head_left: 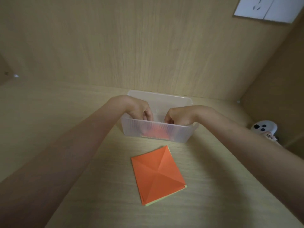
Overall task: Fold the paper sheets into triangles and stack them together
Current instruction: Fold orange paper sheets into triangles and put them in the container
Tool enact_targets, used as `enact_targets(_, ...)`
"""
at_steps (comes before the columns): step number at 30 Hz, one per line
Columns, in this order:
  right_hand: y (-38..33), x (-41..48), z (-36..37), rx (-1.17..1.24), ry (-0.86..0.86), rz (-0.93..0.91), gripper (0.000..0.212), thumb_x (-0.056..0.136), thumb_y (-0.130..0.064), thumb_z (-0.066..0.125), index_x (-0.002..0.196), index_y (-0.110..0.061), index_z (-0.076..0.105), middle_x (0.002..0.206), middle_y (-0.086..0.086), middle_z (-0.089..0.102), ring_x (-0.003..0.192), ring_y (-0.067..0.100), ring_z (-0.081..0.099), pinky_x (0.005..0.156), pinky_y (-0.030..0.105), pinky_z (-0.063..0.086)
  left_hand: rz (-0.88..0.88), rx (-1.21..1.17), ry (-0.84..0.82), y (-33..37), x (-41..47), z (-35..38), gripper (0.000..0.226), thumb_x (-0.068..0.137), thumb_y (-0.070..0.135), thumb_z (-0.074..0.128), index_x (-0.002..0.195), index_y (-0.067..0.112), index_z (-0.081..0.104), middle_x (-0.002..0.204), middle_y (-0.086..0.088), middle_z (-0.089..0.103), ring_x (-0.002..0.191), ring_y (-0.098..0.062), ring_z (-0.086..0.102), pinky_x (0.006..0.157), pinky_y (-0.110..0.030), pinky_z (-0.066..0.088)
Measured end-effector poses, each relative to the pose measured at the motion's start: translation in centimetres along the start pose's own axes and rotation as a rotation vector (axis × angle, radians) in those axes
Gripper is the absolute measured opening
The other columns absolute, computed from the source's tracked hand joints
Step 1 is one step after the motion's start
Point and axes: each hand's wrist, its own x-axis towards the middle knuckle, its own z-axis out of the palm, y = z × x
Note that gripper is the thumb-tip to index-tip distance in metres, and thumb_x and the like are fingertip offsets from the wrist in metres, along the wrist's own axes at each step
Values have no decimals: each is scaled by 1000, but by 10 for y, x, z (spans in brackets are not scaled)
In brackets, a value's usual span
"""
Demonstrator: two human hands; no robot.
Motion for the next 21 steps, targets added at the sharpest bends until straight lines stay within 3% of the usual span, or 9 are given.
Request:
enact_targets(4, 2, -7, -3, 64, -12, 35, 17, 78, -11, 69, 95, -9, 69, 82, -2, 65, 70, 6, 56, 62, 18, 43, 20, -72, 45, -5, -8, -2, 24, 80, -5, 64, 100, 7, 69, 85, 1, 70, 62, 8, 61, 64, -10, 48)
enact_targets(6, 3, -11, -5, 148, 2, 25, 16, 77, -5, 68, 93, -11, 68, 77, -3, 64, 64, 3, 54, 60, 14, 42, 53, -123, 109, -5, -14, -5, 17, 80, 0, 67, 89, 15, 70, 77, 8, 68, 60, 10, 59, 58, -8, 44)
enact_targets(11, 9, -27, -16, 248, 69, -11, 20, 77, -13, 75, 96, -9, 70, 88, 3, 70, 77, 9, 60, 76, 17, 44, 120, -227, 230, 1, -34, -12, 15, 77, 11, 74, 83, 25, 69, 71, 15, 68, 66, 8, 59, 55, -9, 39)
enact_targets(14, 11, -42, -24, 375, 203, -57, 21, 76, -18, 76, 93, -8, 70, 92, 10, 71, 78, 11, 60, 75, 19, 46, 132, -269, 369, 9, -47, -14, 13, 79, 13, 72, 86, 24, 70, 75, 10, 69, 68, 4, 60, 54, -10, 40)
enact_targets(18, 0, -69, -22, 528, 467, -161, 9, 84, -15, 67, 88, -7, 70, 82, 10, 70, 68, 8, 57, 62, 17, 48, 175, -363, 596, 24, -73, -10, 10, 84, 17, 67, 92, 22, 70, 81, 7, 69, 70, -2, 61, 57, -14, 40)
enact_targets(21, -17, -90, -2, 617, 610, -214, 7, 86, -15, 66, 83, -10, 70, 73, 8, 69, 62, 6, 53, 55, 18, 43, 234, -445, 673, 37, -93, 7, 9, 86, 17, 65, 93, 19, 70, 77, 8, 69, 67, -1, 59, 55, -15, 39)
